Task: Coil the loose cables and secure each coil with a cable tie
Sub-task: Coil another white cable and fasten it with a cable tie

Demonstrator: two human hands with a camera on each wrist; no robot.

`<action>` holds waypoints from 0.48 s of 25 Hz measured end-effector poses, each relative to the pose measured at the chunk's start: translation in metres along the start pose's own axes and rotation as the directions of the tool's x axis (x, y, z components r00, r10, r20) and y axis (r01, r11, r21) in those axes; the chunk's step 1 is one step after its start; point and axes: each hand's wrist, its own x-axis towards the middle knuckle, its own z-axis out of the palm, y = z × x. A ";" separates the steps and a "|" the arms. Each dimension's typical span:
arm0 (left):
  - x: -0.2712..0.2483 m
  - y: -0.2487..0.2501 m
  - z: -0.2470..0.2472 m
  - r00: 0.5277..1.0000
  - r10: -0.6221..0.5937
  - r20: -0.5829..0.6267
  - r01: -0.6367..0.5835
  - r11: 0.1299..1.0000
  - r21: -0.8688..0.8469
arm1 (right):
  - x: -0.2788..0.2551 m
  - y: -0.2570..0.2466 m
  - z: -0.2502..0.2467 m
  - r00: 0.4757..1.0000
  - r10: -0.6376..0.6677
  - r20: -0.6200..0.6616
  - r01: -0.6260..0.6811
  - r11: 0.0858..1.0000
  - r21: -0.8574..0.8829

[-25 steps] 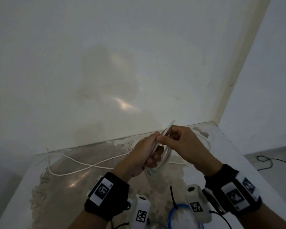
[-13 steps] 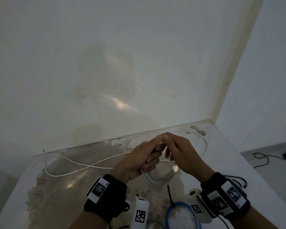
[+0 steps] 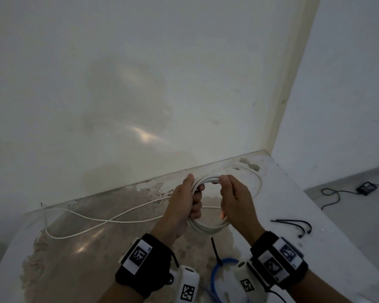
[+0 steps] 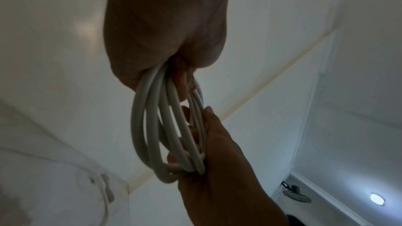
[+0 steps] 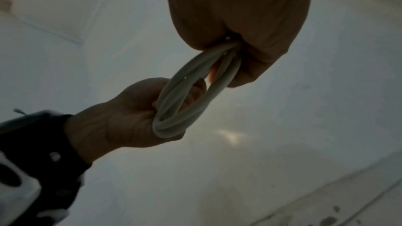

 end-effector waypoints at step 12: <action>0.020 -0.022 0.043 0.987 0.116 -0.108 -0.089 0.970 0.227 | -0.013 0.017 -0.018 0.914 0.360 -0.186 -0.253 0.866 0.431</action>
